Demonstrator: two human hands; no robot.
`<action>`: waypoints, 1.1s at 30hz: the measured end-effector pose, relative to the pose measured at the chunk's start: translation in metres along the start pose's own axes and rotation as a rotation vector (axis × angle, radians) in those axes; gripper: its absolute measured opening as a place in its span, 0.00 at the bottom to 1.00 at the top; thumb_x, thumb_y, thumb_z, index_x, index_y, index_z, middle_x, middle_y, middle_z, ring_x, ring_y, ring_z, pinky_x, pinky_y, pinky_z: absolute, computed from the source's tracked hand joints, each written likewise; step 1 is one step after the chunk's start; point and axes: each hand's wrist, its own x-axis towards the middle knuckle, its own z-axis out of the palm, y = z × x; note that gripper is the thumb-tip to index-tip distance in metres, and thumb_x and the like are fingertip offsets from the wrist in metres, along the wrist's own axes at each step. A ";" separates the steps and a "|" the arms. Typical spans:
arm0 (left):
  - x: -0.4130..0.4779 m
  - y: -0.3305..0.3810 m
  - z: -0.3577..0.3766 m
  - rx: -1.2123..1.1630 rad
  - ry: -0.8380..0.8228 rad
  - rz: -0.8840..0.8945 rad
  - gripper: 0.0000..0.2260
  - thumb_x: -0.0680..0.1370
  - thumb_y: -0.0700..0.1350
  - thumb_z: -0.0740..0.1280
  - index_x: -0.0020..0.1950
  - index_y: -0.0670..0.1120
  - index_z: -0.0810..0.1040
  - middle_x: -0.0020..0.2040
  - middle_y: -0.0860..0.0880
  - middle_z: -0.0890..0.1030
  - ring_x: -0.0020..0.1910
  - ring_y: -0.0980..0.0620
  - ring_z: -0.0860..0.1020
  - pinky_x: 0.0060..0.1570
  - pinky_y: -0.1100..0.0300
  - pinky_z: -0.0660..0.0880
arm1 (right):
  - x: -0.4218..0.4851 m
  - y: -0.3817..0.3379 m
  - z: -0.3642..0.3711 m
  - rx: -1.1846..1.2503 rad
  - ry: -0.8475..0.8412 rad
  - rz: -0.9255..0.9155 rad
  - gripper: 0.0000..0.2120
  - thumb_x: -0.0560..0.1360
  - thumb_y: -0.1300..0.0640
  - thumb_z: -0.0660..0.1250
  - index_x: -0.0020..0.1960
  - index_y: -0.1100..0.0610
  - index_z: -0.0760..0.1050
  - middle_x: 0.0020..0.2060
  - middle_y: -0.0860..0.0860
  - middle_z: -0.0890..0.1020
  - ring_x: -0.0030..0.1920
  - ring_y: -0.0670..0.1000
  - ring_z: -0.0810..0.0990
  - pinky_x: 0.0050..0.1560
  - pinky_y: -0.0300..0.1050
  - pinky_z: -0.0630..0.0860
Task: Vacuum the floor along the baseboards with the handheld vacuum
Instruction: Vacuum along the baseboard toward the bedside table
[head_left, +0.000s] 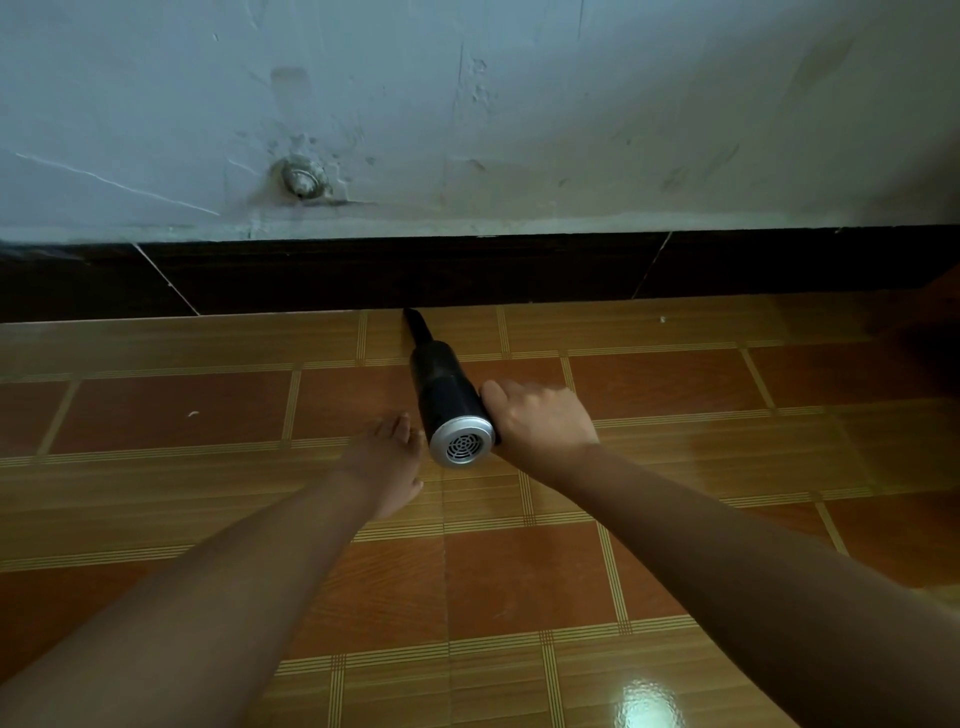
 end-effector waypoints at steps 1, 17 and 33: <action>-0.001 0.002 -0.002 0.009 -0.005 -0.007 0.30 0.82 0.54 0.54 0.78 0.40 0.49 0.78 0.39 0.50 0.77 0.43 0.49 0.76 0.50 0.50 | -0.002 0.002 0.000 -0.002 0.001 0.003 0.17 0.57 0.57 0.79 0.36 0.59 0.73 0.25 0.52 0.75 0.19 0.52 0.70 0.23 0.38 0.57; -0.007 0.017 -0.011 0.071 -0.094 -0.004 0.30 0.83 0.54 0.51 0.78 0.43 0.40 0.78 0.38 0.43 0.78 0.43 0.45 0.75 0.48 0.52 | -0.050 0.046 -0.030 -0.059 -0.061 0.113 0.17 0.57 0.57 0.79 0.37 0.60 0.73 0.24 0.52 0.75 0.18 0.52 0.70 0.23 0.36 0.58; 0.006 0.059 -0.045 0.102 -0.085 0.008 0.29 0.83 0.55 0.51 0.78 0.41 0.48 0.78 0.41 0.50 0.77 0.44 0.50 0.75 0.51 0.51 | -0.093 0.095 -0.052 -0.085 -0.110 0.292 0.20 0.54 0.58 0.81 0.35 0.59 0.71 0.22 0.50 0.73 0.17 0.50 0.69 0.20 0.35 0.57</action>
